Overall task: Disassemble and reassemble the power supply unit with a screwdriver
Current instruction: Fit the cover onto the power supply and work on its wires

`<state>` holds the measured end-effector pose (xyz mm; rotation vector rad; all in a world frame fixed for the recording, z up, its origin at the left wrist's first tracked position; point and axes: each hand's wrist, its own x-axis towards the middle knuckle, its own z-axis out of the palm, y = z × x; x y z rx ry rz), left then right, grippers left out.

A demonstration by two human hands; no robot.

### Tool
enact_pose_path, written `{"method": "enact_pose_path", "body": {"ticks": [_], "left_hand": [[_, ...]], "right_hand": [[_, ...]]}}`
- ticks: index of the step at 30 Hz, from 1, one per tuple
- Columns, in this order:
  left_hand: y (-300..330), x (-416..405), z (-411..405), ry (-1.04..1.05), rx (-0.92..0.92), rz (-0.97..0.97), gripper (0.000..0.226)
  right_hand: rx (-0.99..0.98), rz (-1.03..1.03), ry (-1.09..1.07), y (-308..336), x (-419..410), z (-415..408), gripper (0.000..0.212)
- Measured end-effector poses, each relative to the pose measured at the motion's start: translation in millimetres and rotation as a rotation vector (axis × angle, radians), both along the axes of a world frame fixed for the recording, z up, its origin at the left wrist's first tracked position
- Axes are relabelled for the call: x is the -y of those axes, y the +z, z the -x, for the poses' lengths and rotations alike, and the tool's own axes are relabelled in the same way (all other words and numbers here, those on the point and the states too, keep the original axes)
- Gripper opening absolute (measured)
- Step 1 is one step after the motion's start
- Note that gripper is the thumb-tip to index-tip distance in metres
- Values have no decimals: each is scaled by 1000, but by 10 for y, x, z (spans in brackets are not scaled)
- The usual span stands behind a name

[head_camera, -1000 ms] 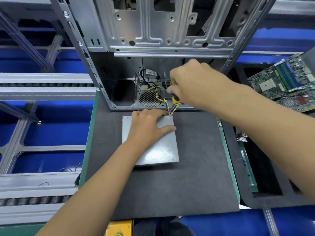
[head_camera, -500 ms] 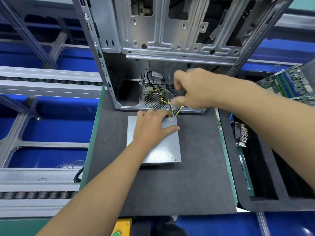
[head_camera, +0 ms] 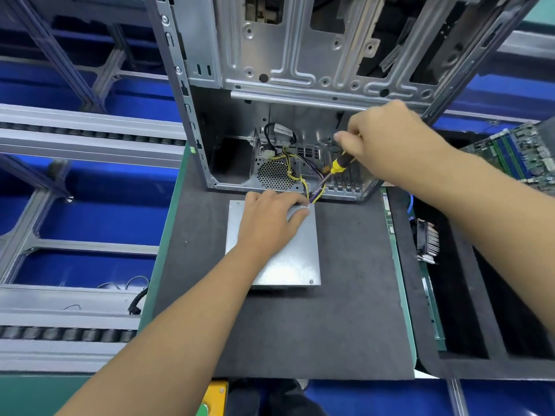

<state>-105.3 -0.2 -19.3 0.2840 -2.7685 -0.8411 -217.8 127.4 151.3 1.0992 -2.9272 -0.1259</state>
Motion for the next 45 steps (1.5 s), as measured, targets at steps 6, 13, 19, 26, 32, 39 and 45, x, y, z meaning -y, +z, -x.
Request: {"method": "enact_pose_path", "body": {"ticks": [6, 13, 19, 26, 32, 39, 45], "left_hand": [[-18, -9, 21, 35, -50, -37, 19], [-17, -7, 28, 40, -68, -60, 17], [-3, -13, 38, 57, -80, -80, 15], [-6, -16, 65, 82, -56, -87, 16], [-5, -15, 60, 73, -43, -76, 17], [12, -21, 63, 80, -21, -73, 17], [21, -29, 60, 78, -37, -75, 16]], "right_hand": [[39, 12, -24, -190, -57, -61, 44], [50, 30, -31, -225, -60, -96, 44], [41, 32, 7, -204, -45, -165, 44], [-13, 13, 57, -208, -48, -181, 42], [-35, -20, 83, -201, -51, -177, 41], [8, -71, 160, -163, -27, -236, 38], [210, -99, 191, -58, 8, -283, 16]]}}
